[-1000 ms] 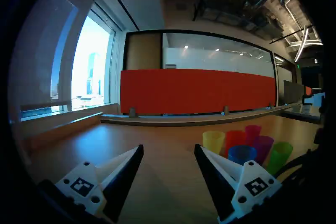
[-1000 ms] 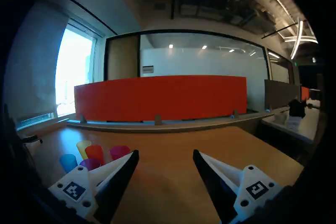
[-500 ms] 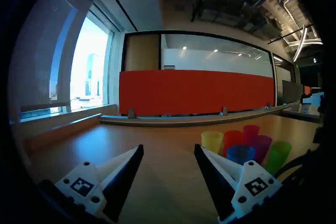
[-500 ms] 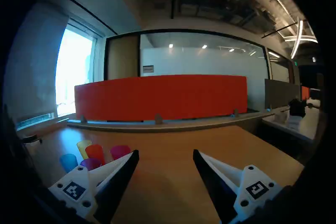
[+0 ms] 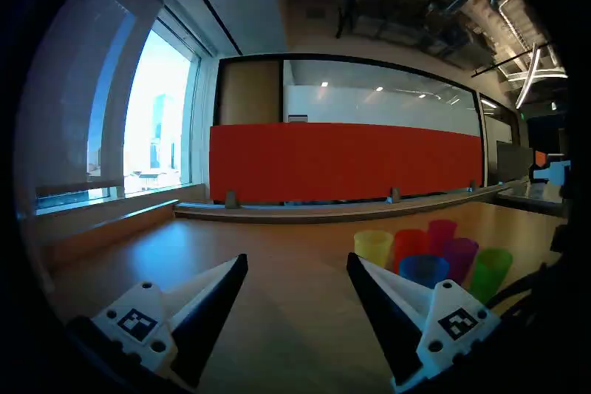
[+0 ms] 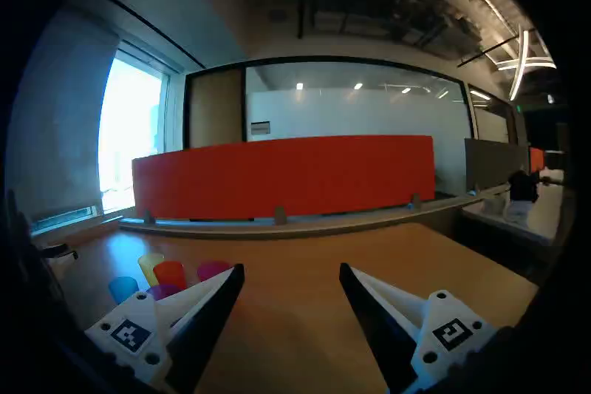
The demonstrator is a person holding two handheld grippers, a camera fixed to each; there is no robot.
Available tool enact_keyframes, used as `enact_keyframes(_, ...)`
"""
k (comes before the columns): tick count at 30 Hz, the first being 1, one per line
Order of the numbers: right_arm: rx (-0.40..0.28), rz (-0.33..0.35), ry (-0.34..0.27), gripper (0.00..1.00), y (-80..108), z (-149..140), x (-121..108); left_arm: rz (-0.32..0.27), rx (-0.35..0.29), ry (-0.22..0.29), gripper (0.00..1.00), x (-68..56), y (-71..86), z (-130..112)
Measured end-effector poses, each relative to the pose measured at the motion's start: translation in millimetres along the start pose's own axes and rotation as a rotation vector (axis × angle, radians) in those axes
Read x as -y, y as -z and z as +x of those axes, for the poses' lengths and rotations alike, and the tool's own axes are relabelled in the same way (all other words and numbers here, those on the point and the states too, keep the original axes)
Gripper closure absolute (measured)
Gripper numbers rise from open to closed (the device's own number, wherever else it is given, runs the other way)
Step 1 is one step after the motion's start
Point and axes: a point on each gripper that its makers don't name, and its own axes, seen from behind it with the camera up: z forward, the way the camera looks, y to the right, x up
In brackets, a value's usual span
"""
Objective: Pour water
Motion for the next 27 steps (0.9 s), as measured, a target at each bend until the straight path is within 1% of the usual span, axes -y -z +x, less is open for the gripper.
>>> enact_keyframes(6, -0.060, 0.021, -0.003, 0.00, 0.8, 6, -1, 0.000, 0.000, -0.001, 0.00, -0.3, 0.8, 0)
enact_keyframes(9, -0.086, 0.030, -0.008, 0.00, 1.1, 4, -2, 0.000, 0.000, -0.001, 0.00, -0.4, 0.6, 0)
enact_keyframes(15, -0.114, 0.011, -0.004, 0.00, -3.3, -5, -10, 0.000, 0.000, -0.001, 0.00, -0.2, 0.7, 0)
enact_keyframes(18, -0.120, 0.010, 0.014, 0.01, -4.9, -11, -13, 0.000, 0.000, 0.000, 0.00, 0.1, 0.8, 0)
enact_keyframes(21, -0.119, -0.009, 0.024, 0.01, -6.9, -19, -19, 0.000, 0.000, 0.000, 0.00, 0.2, 1.0, 0)
enact_keyframes(27, -0.094, -0.029, 0.026, 0.01, -12.8, -32, -27, 0.000, 0.000, -0.001, 0.00, -0.3, 0.8, 0)
